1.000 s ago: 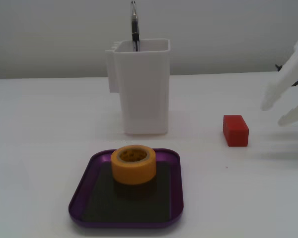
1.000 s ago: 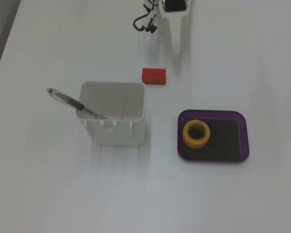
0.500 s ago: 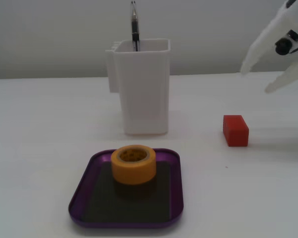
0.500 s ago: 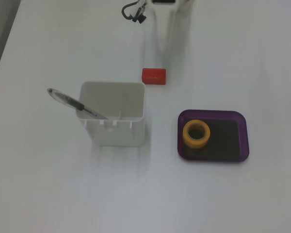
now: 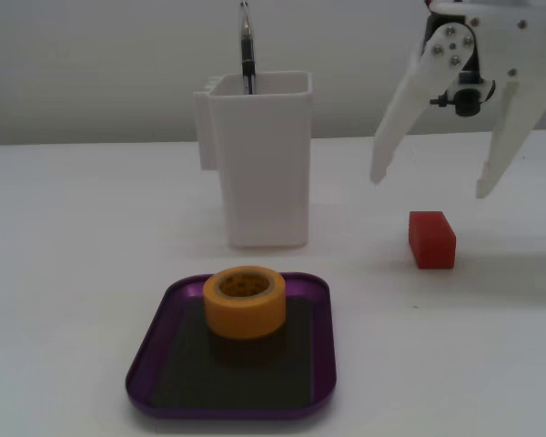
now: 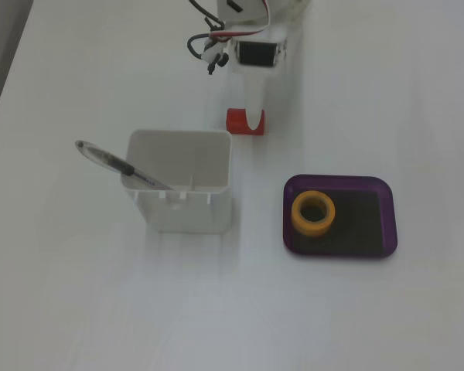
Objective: Pick up the red cube and place it in the box.
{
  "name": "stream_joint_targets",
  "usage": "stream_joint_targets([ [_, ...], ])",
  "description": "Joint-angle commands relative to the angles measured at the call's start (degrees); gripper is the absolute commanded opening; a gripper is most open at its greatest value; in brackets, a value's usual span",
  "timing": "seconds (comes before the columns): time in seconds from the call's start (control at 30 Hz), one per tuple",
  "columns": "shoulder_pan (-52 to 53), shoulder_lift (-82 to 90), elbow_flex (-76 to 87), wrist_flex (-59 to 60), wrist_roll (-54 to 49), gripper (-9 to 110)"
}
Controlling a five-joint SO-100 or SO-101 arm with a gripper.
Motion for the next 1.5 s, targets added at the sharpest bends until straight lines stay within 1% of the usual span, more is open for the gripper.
stream_joint_targets([
  [0.0, -0.35, -0.79, -3.16, 0.00, -1.93, 29],
  [0.23, -0.26, -1.05, -3.16, -0.35, -5.80, 29],
  [0.4, 0.70, -1.05, -2.37, -4.92, -8.35, 29],
  [0.57, 0.70, -3.96, -0.35, -6.24, -8.26, 29],
  [0.93, 0.79, -13.36, -1.23, -6.59, -7.91, 29],
  [1.07, 3.25, -14.50, -0.44, -10.11, -8.00, 29],
  [1.17, 5.01, -15.56, -0.44, -10.37, -8.17, 29],
  [1.47, 4.66, -17.23, -0.53, -10.37, -8.53, 20],
])
